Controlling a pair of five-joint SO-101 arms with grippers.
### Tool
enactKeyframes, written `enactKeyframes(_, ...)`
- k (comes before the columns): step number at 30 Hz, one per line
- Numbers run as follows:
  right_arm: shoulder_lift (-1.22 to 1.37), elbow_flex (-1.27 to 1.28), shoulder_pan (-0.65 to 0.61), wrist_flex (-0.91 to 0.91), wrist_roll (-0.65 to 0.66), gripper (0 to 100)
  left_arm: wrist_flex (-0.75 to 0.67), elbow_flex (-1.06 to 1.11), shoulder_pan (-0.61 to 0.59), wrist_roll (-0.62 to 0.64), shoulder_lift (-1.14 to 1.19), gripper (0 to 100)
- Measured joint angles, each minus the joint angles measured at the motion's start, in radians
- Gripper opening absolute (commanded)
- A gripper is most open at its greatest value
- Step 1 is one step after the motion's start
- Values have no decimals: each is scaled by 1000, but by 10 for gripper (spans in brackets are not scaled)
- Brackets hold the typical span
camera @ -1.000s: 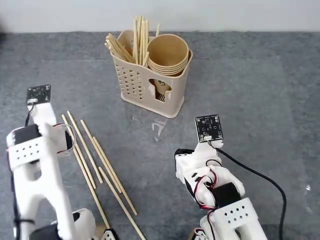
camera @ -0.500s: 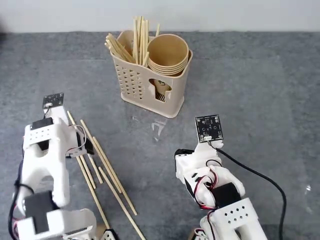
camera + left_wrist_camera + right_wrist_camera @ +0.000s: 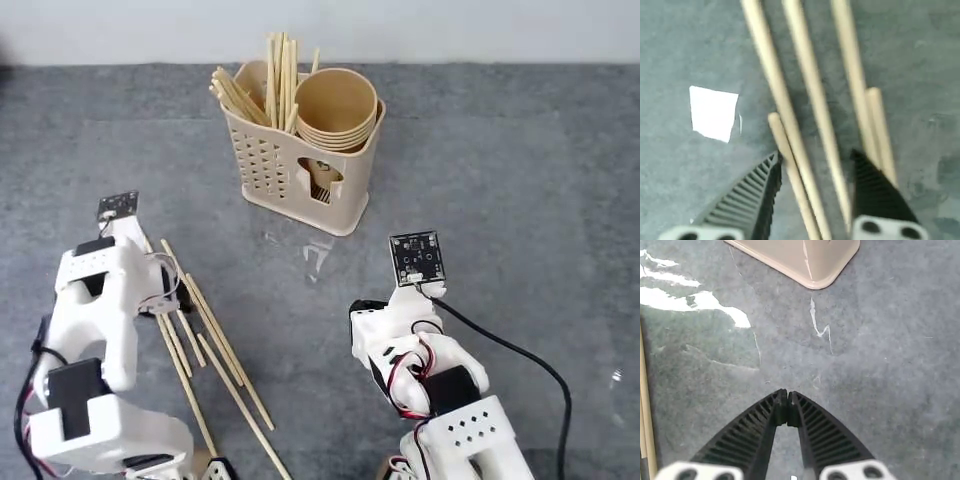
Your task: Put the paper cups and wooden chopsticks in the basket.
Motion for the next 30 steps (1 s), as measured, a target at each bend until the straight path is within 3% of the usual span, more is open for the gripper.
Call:
enactKeyframes(15, 0, 0, 0, 0, 3, 9, -18, -35, 46, 11, 26, 12)
enactKeyframes(22, 0, 0, 0, 0, 3, 9, -12, -64, 120, 89, 38, 12)
enactKeyframes(30, 0, 0, 0, 0, 3, 9, 281, -318, 176, 94, 44, 12)
